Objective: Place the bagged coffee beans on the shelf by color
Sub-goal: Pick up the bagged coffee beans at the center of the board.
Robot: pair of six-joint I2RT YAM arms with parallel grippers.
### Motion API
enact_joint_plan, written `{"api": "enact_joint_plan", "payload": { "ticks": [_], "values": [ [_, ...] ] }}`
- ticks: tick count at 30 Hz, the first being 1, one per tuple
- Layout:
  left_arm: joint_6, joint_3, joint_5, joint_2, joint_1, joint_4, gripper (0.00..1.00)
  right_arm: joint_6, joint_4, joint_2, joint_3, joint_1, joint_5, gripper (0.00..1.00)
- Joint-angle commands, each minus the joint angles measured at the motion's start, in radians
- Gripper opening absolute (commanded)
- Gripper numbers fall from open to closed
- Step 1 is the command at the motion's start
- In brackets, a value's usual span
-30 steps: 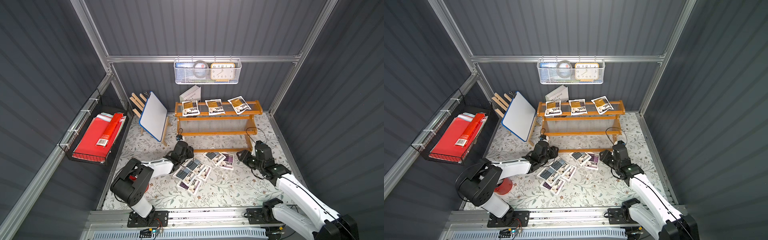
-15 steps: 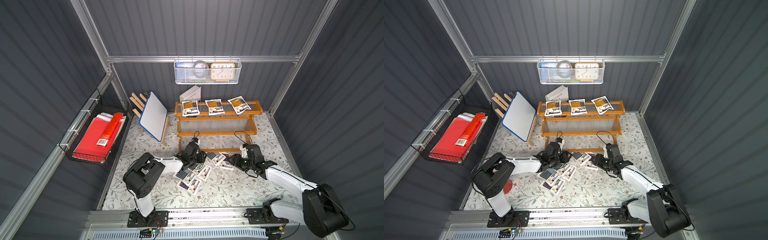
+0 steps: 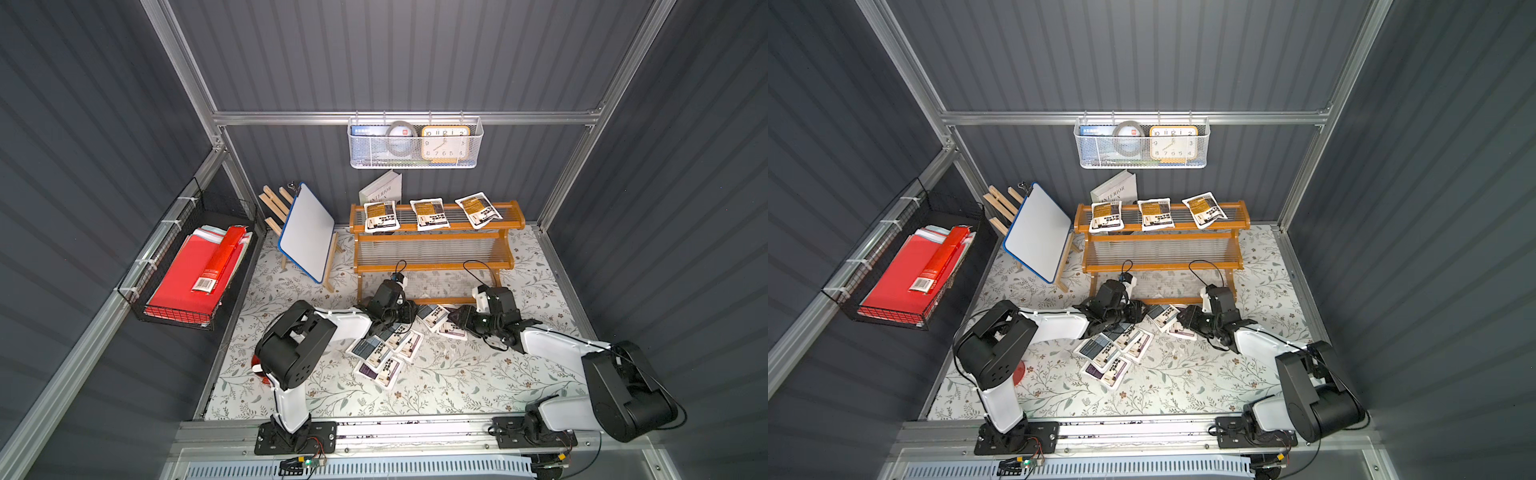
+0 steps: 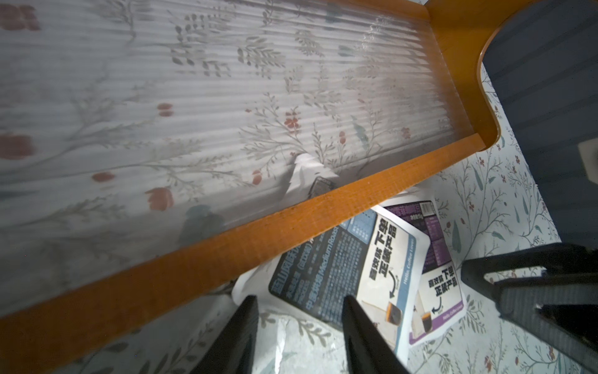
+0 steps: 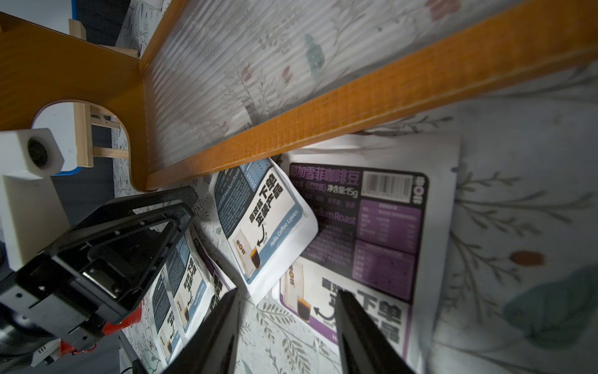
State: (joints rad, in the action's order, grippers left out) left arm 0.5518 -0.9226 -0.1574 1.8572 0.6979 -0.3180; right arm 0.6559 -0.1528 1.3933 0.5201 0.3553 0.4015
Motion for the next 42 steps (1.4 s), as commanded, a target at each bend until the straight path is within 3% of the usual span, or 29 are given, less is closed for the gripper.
{"api": "enact_joint_plan", "payload": {
  "ticks": [1,21,29,35,39,42],
  "values": [
    [-0.035,-0.039,-0.025,0.045,0.01,0.032,0.46,-0.004,-0.035,0.02,0.008,0.002,0.028,0.52],
    [-0.107,-0.056,-0.073,0.138,0.025,0.143,0.35,0.08,-0.317,0.147,-0.068,0.002,0.055,0.48],
    [-0.126,-0.065,-0.091,0.147,0.028,0.154,0.35,0.151,-0.463,0.194,-0.084,0.023,0.073,0.31],
    [-0.131,-0.045,-0.127,0.125,0.028,0.147,0.35,0.154,-0.482,0.232,-0.069,0.055,0.074,0.21],
    [-0.132,-0.03,-0.129,0.107,0.028,0.16,0.35,0.15,-0.476,0.224,-0.074,0.06,0.067,0.03],
    [-0.132,-0.011,-0.107,0.07,0.027,0.178,0.39,0.115,-0.415,0.185,-0.085,0.06,0.053,0.0]
  ]
}}
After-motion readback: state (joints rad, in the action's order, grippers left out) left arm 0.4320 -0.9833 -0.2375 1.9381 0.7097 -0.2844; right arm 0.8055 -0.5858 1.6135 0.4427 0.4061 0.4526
